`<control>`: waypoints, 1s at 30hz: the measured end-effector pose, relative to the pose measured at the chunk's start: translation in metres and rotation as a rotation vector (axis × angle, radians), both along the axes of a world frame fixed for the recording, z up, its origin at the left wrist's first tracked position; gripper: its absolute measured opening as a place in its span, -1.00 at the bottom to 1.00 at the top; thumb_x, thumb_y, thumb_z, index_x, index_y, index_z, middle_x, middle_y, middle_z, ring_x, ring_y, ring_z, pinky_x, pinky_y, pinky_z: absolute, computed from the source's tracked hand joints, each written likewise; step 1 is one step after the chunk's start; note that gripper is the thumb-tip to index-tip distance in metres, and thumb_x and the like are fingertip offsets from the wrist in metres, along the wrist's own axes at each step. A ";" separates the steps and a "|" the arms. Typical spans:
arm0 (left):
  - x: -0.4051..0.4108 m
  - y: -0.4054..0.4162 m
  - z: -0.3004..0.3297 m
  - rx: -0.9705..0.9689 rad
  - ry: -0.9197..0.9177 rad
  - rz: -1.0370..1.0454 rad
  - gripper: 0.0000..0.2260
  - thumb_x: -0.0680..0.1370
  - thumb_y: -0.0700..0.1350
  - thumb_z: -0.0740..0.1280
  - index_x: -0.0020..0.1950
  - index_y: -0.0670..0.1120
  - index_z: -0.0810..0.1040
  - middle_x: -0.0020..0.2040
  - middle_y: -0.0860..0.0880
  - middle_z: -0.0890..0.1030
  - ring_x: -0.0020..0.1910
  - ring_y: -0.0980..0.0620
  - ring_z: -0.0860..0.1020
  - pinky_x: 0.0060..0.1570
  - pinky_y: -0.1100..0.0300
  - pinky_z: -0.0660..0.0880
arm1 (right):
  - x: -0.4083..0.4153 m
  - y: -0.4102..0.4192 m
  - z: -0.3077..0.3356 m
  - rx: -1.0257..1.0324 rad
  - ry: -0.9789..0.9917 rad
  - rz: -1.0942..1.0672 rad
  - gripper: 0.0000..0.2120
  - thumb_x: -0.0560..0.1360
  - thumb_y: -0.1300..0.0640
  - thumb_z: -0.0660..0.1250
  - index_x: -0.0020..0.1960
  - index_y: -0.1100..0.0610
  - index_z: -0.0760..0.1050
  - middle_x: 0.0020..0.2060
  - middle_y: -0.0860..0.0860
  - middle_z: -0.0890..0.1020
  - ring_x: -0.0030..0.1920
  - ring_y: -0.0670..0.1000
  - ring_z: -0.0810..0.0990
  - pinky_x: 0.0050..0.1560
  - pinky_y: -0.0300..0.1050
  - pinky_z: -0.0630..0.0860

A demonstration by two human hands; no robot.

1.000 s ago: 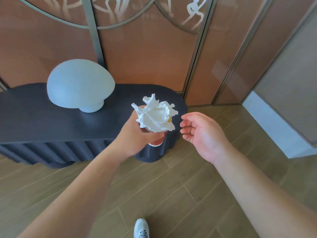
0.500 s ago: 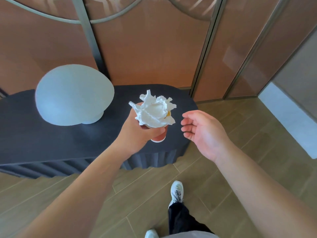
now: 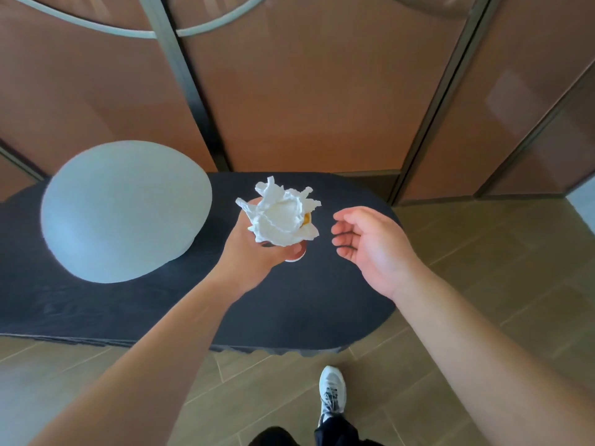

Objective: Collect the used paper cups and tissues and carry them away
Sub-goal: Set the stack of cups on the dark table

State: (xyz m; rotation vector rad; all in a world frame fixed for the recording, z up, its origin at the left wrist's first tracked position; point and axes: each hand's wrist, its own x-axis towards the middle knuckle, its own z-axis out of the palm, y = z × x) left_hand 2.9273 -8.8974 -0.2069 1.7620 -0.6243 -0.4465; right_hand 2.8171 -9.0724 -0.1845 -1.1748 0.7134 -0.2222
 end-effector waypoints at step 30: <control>0.110 -0.071 -0.245 0.158 0.150 0.278 -0.35 0.37 -0.14 0.64 0.20 0.38 0.39 0.08 0.24 0.62 0.07 0.19 0.64 -0.01 0.31 0.58 | 0.139 -0.049 -0.169 0.177 0.260 -0.007 -0.91 0.46 0.15 0.36 -0.12 0.12 0.64 -0.32 0.00 0.65 -0.32 -0.01 0.60 -0.29 -0.18 0.53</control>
